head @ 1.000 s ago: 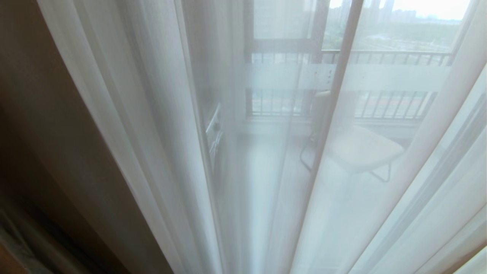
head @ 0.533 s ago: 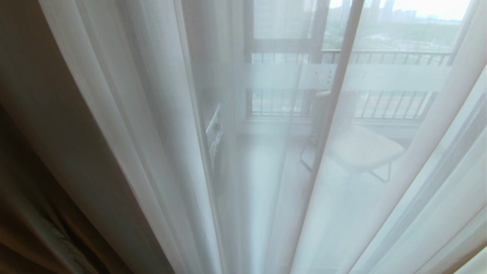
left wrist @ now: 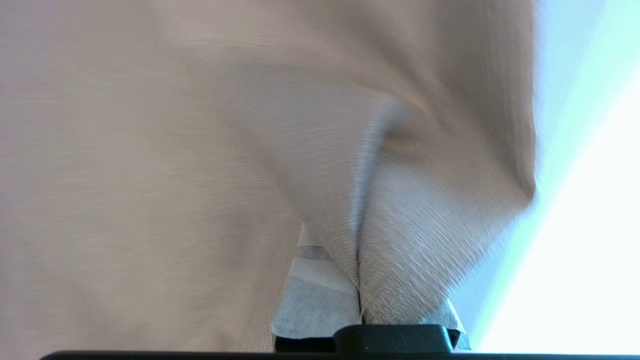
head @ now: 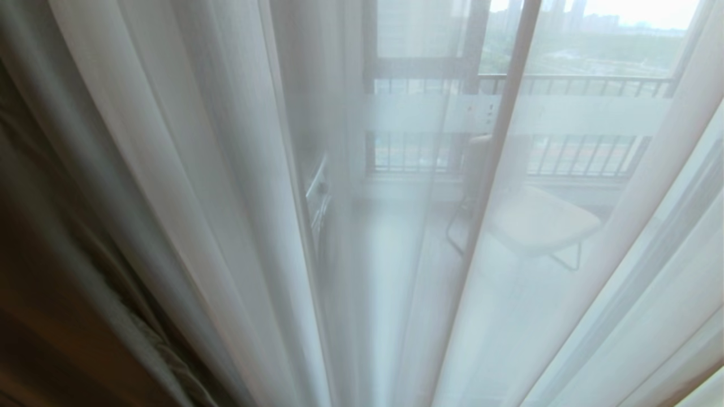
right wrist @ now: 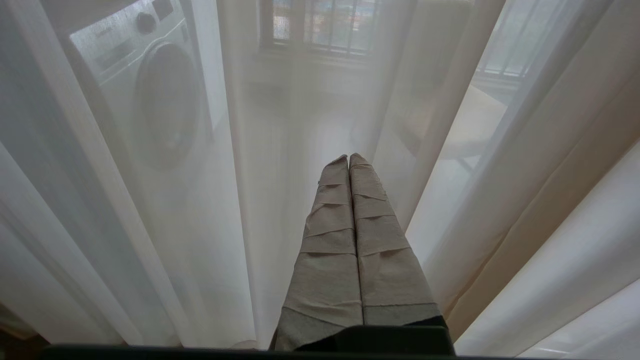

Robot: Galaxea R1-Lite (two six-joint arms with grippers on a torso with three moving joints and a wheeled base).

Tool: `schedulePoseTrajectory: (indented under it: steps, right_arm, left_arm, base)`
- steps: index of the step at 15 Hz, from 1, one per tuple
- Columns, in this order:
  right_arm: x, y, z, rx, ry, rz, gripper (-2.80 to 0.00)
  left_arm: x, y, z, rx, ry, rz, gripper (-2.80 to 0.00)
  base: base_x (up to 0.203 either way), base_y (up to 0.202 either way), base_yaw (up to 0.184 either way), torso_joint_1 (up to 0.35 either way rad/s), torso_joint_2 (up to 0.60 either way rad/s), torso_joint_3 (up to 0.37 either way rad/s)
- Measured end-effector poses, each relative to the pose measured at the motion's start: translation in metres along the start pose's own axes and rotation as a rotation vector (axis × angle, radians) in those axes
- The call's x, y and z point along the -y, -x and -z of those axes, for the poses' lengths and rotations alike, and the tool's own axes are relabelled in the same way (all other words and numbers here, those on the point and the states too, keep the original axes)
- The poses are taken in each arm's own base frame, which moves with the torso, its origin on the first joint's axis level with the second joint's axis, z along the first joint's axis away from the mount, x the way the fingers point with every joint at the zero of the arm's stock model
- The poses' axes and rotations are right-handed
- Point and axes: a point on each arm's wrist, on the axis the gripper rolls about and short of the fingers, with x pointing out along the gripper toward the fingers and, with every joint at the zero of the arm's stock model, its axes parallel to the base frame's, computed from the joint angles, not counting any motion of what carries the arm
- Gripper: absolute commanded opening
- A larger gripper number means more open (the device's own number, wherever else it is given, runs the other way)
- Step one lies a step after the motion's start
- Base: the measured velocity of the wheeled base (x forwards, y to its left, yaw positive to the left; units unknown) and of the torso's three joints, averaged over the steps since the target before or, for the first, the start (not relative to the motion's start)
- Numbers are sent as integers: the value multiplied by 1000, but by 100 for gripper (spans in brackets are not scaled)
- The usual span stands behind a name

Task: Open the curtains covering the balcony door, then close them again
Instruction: Close the outer curtains on both sides

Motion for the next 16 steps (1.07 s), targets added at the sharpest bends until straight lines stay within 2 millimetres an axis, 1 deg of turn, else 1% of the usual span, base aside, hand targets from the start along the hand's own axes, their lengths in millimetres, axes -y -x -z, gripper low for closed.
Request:
schedulePoseTrajectory:
  steps: [3,8,11,16]
  right_arm:
    - [0,0,0,0,0,0,-280]
    - [0,0,0,0,1,0,-280]
    - [0,0,0,0,0,0,-280]
    - [0,0,0,1,0,0,-280]
  left_arm:
    - [23,15,-3,-18,24,94,-280]
    - [53,44,-1,-63,61,246,-280]
    - [64,60,3,-82,79,322,-280]
    - [81,79,8,-107,106,444,-280]
  base:
    - [0,0,0,0,0,0]
    - [0,0,0,0,0,0]
    - [0,0,0,0,0,0]
    - [0,0,0,0,0,0]
